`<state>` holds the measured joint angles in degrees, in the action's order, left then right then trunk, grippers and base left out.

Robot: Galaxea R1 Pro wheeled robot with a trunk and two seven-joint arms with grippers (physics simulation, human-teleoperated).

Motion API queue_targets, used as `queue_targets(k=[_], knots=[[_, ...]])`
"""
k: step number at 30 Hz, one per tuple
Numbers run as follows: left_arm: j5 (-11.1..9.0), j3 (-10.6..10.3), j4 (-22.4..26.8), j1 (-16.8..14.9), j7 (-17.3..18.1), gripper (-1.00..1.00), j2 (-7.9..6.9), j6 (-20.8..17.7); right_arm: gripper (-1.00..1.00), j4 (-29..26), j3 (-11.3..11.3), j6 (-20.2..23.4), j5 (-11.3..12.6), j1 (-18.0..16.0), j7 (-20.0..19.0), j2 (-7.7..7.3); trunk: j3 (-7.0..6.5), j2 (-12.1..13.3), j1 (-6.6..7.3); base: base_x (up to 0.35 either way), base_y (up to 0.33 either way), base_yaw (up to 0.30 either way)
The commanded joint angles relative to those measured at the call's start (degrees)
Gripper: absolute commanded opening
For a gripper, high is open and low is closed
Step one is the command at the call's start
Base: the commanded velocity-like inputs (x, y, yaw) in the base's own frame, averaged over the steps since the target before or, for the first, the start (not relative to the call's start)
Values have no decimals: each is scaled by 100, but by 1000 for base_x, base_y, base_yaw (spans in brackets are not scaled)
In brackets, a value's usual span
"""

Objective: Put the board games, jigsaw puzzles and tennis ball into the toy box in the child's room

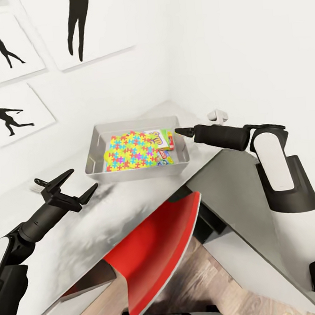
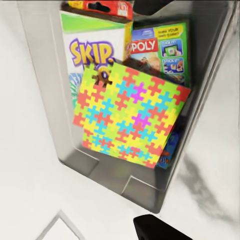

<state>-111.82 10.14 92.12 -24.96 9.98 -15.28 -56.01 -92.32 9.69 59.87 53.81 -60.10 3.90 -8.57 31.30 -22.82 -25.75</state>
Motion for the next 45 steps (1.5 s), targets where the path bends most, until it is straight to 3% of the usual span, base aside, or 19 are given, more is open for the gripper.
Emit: queue_targets(k=[1,9,14,19,24,30,37,45], knots=[[46,1,-1,-3,47,100,-1,-15,100,-1,-21,13,42,-6,41,-39,7,-9,-3,-9,0,-282],[46,-16,0,-7,41,100,21,-15,100,0,-280,13,42,96,41,-342,-8,-9,-3,-5,0,-285],[46,-37,0,-10,37,100,48,-15,100,-3,-590,13,42,438,41,-622,-28,-9,-3,-1,0,-276],[49,-60,3,-24,29,100,63,-15,100,0,-734,13,35,718,45,-716,-54,-9,-3,-1,0,-257],[65,-117,5,-41,23,100,77,-15,100,2,-1015,13,29,1114,48,-896,-87,-9,-3,0,0,-232],[98,-177,7,-49,17,100,92,-10,100,0,-1535,13,28,1953,30,-1236,-132,-9,-3,0,0,-201],[118,-268,7,-65,14,100,140,-3,100,-4,-1942,13,32,2558,-44,-1412,-189,-9,-3,0,0,-173],[137,-345,7,-123,3,100,198,1,100,-5,-2148,13,30,2940,-789,-1613,-257,-9,-3,0,0,-145]])
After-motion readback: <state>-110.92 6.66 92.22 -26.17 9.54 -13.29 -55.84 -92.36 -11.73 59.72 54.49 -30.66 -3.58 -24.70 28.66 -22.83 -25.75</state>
